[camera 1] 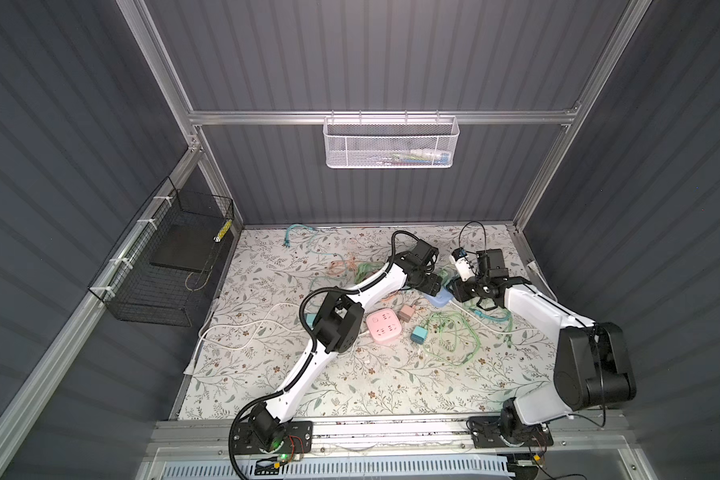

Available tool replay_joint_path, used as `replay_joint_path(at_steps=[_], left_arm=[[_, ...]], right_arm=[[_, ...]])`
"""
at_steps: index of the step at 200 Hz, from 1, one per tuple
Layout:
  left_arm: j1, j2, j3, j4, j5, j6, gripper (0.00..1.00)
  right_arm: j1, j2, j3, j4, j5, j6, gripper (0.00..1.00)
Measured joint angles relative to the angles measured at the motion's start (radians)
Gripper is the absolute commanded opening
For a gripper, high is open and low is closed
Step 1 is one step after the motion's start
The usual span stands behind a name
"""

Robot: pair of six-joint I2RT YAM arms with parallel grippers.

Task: Pull the plug off the socket
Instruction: 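Carry the teal charger aside, lower it onto the table and open the right gripper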

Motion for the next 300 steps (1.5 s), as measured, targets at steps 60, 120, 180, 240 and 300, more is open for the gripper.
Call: replay_joint_path(at_steps=[60, 120, 180, 240, 300], left_arm=[[0.0, -0.054, -0.103, 0.051, 0.003, 0.0, 0.86], [0.0, -0.124, -0.231, 0.127, 0.003, -0.008, 0.93], [0.0, -0.156, -0.294, 0.199, 0.006, -0.018, 0.95], [0.0, -0.167, -0.322, 0.229, 0.011, -0.026, 0.96], [0.0, -0.168, -0.33, 0.248, 0.011, -0.027, 0.97]], right_arm=[[-0.027, -0.097, -0.082, 0.027, 0.01, 0.098, 0.25], [-0.127, -0.148, -0.13, 0.06, 0.031, 0.21, 0.28], [-0.245, -0.148, -0.154, 0.056, -0.001, 0.311, 0.3], [-0.339, -0.12, -0.16, 0.056, -0.068, 0.387, 0.33], [-0.365, -0.058, -0.159, 0.044, -0.128, 0.41, 0.37]])
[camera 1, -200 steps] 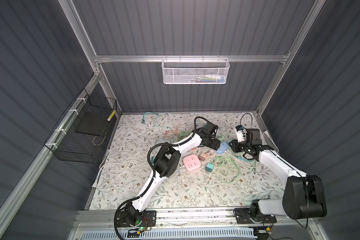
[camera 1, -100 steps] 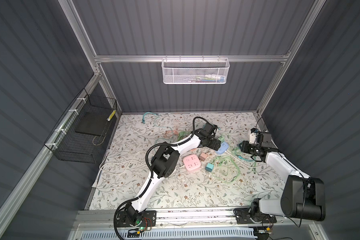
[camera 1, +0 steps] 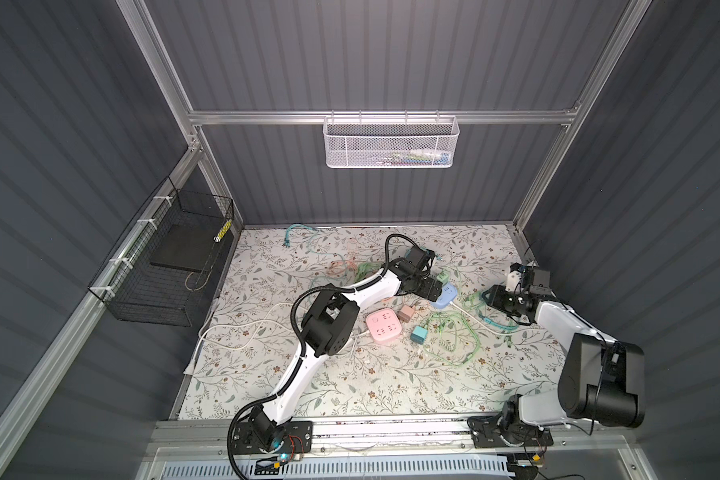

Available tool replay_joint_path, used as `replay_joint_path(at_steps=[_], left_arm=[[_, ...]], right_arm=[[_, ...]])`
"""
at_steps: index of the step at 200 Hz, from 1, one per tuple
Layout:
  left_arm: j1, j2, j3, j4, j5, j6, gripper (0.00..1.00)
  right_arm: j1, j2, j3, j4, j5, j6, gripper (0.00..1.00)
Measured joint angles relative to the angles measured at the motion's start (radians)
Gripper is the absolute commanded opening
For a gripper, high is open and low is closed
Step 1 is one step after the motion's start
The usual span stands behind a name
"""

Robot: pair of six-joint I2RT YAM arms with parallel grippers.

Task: Pull the plug off the socket
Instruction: 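Carry the teal charger aside, lower it onto the table and open the right gripper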

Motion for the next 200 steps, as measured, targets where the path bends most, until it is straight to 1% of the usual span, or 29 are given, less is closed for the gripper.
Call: replay_joint_path(at_steps=[40, 76, 107, 118, 136, 160, 185, 195, 200], left_arm=[[0.0, -0.024, -0.032, 0.01, -0.004, 0.0, 0.97], [0.0, -0.055, -0.065, 0.029, -0.008, 0.0, 0.97], [0.0, -0.055, -0.067, 0.038, -0.008, 0.0, 0.96], [0.0, -0.055, -0.068, 0.042, -0.008, 0.0, 0.96], [0.0, -0.055, -0.072, 0.046, -0.008, 0.0, 0.96], [0.0, -0.055, -0.084, 0.051, -0.009, 0.0, 0.96], [0.0, -0.055, -0.098, 0.062, -0.012, 0.0, 0.96], [0.0, -0.055, -0.098, 0.064, -0.012, 0.0, 0.96], [0.0, -0.055, -0.098, 0.065, -0.012, 0.0, 0.96]], right_arm=[[0.0, 0.017, 0.007, -0.006, -0.019, 0.003, 0.43], [0.0, 0.078, 0.039, -0.024, -0.036, 0.004, 0.44], [-0.001, 0.116, 0.061, -0.043, -0.043, 0.007, 0.51], [-0.002, 0.13, 0.072, -0.054, -0.045, 0.005, 0.55], [-0.003, 0.14, 0.077, -0.062, -0.042, 0.009, 0.6], [-0.008, 0.138, 0.077, -0.072, -0.039, 0.017, 0.76], [-0.013, 0.13, 0.08, -0.081, -0.031, 0.022, 0.83], [-0.014, 0.128, 0.089, -0.09, -0.031, 0.031, 0.97], [-0.014, 0.128, 0.095, -0.095, -0.031, 0.025, 0.99]])
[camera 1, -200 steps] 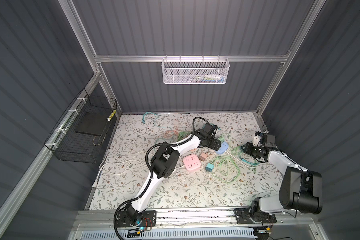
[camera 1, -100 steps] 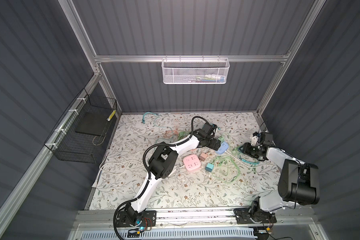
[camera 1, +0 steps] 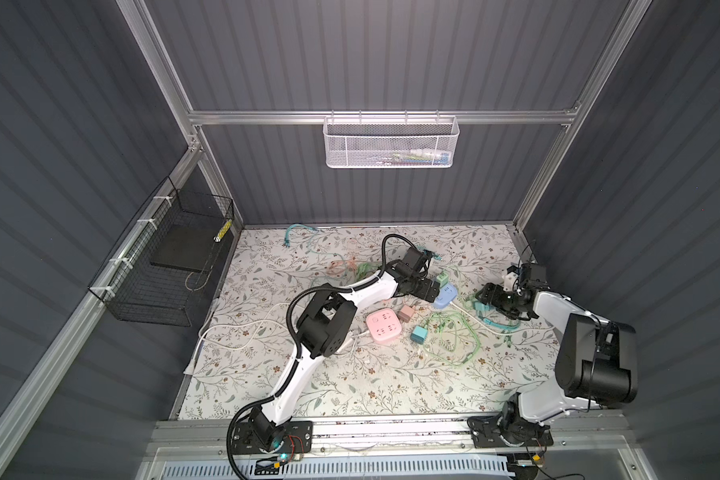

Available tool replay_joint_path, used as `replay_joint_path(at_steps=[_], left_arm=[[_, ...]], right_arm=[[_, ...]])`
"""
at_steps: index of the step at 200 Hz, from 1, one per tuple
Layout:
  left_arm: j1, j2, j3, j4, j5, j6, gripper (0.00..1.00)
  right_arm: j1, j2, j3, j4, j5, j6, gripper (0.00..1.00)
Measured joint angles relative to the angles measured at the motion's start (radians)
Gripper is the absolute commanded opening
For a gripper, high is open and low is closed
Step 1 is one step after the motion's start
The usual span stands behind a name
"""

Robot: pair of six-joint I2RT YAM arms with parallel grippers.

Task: Pull the plug off the socket
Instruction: 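Carry the teal charger aside, lower it onto the table and open the right gripper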

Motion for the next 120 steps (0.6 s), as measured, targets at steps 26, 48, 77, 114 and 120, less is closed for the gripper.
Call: replay_joint_path(at_steps=[26, 48, 77, 114, 120], left_arm=[[0.0, 0.0, 0.0, 0.0, 0.0, 0.0, 0.96], [0.0, 0.0, 0.0, 0.0, -0.001, 0.0, 0.96], [0.0, 0.0, -0.001, 0.001, -0.005, 0.0, 0.96], [0.0, 0.0, -0.001, 0.001, -0.008, 0.0, 0.96], [0.0, -0.001, -0.002, 0.001, -0.008, 0.0, 0.96]], right_arm=[[-0.002, -0.008, 0.024, -0.011, 0.003, 0.004, 0.99], [-0.002, -0.032, 0.027, -0.025, 0.009, 0.006, 0.99], [-0.003, -0.081, 0.027, -0.038, 0.011, 0.02, 0.99], [-0.006, -0.121, 0.027, -0.045, 0.064, 0.03, 0.99], [-0.007, -0.124, 0.027, -0.046, 0.073, 0.031, 0.99]])
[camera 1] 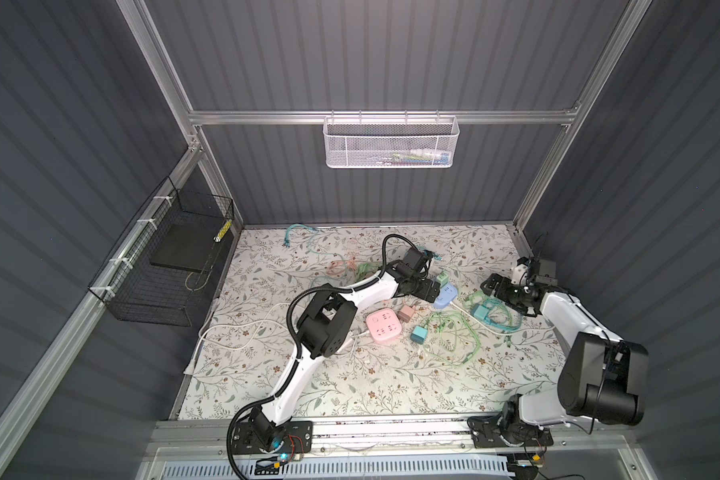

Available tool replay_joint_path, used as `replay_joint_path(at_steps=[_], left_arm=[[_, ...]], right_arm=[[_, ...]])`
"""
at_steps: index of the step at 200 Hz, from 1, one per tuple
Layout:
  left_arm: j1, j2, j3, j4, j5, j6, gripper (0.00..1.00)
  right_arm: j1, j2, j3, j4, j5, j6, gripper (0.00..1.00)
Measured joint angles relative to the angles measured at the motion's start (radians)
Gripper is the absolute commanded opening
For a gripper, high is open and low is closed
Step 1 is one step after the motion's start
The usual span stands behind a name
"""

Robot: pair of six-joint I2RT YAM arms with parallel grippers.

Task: Pull the plug off the socket
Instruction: 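Carry the teal charger aside, lower it onto the table and open the right gripper, then move the right gripper back to the strip and close it on the green charger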

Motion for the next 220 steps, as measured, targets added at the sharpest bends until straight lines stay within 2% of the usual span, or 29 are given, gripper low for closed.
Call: replay_joint_path(at_steps=[27, 86, 178, 220], left_arm=[[0.0, -0.009, -0.012, 0.001, -0.006, 0.0, 0.96], [0.006, -0.02, -0.045, 0.031, -0.011, -0.026, 0.96], [0.021, -0.067, -0.082, 0.061, -0.02, -0.049, 0.97], [0.033, -0.09, -0.127, 0.088, -0.027, -0.06, 0.98]], right_arm=[[-0.001, -0.022, 0.0, -0.005, 0.034, 0.0, 0.99], [0.018, -0.134, -0.068, 0.084, 0.01, -0.028, 0.99], [0.273, -0.13, -0.135, 0.221, 0.047, -0.225, 0.96], [0.358, -0.046, -0.133, 0.257, 0.096, -0.33, 0.93]])
